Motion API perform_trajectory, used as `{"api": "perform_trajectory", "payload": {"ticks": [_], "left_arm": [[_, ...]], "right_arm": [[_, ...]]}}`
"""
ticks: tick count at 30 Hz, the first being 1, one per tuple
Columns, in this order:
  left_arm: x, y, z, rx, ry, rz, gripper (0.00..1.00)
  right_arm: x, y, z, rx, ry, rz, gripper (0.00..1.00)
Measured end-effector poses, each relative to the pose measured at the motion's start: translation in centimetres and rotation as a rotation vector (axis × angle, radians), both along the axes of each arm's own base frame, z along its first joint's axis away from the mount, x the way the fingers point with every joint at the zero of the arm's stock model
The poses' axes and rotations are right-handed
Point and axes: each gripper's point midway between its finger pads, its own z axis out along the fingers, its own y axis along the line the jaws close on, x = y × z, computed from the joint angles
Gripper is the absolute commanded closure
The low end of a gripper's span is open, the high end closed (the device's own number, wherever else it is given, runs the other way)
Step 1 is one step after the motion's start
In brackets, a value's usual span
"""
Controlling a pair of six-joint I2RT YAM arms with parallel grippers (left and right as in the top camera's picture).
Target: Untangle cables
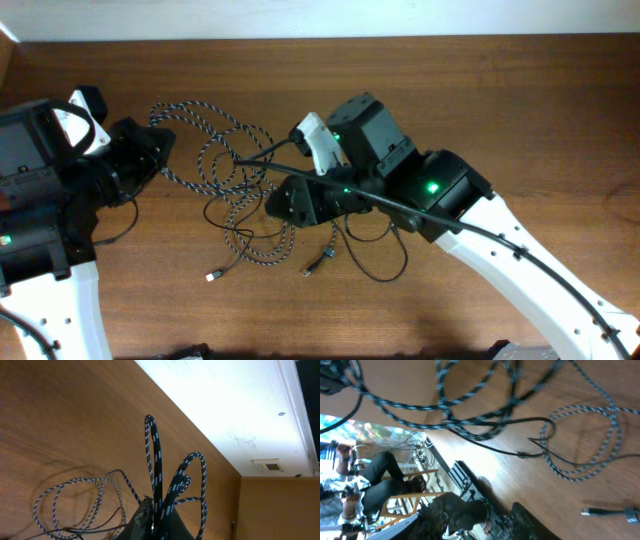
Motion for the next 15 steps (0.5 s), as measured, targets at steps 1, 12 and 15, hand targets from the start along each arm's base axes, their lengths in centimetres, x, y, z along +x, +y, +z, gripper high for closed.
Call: {"api": "perform_trajectory", "payload": {"ticks": [1,12,15], "left_arm": [[0.0,0.0,0.0,0.000,0.000,0.000,1.00],[-6.0,-0.6,-5.1,-0.422,0.521,0.462,0.98],[-6.3,-0.6,-5.2,-0.437,0.542,0.484,0.96]], "right_arm": [[-0.5,0.5,0.1,0.007,-0.005,0.016,0.57],[-1.0,3.7,-1.3,-0.018,0.006,-0.029,0.59],[-0.5,4.3,-3.1,-0.049,0.056,-0.046,0.60]]}}
